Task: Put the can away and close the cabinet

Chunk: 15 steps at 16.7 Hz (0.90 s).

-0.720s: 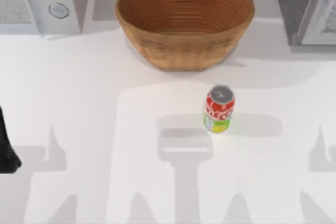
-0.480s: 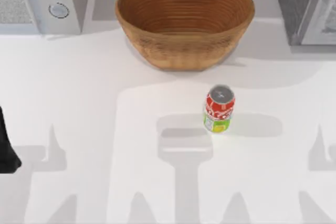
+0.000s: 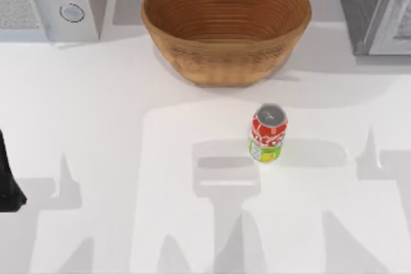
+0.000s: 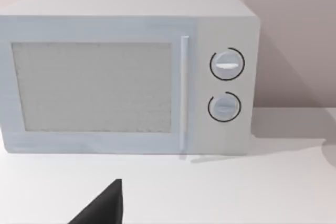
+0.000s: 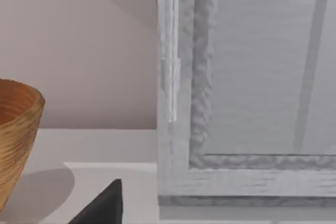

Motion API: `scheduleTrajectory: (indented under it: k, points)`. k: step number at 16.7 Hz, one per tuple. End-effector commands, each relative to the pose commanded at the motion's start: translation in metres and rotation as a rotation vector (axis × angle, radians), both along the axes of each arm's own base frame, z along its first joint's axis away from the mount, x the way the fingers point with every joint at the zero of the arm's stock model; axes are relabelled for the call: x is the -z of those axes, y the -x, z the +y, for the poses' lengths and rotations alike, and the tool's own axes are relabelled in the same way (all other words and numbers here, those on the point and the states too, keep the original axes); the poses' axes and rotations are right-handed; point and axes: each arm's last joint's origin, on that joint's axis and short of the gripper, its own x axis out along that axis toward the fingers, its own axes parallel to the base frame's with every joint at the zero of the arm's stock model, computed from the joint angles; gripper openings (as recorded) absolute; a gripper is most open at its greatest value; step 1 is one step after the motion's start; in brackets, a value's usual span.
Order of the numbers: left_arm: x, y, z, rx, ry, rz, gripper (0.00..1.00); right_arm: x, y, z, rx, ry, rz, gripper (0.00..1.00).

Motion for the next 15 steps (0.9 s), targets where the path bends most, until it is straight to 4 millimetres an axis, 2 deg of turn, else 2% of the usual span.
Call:
scheduleTrajectory:
  k: [4,7,11,15]
  points:
    - [0.000,0.000,0.000,0.000,0.000,0.000,1.00,-0.008,-0.036,0.032,0.002,0.003,-0.002,1.00]
    - [0.000,0.000,0.000,0.000,0.000,0.000,1.00,0.001,-0.064,0.069,0.003,0.004,-0.005,1.00]
    - [0.000,0.000,0.000,0.000,0.000,0.000,1.00,0.036,-0.087,0.127,0.003,0.003,-0.007,1.00]
    - [0.000,0.000,0.000,0.000,0.000,0.000,1.00,0.091,-0.084,0.179,0.003,0.000,-0.008,1.00]
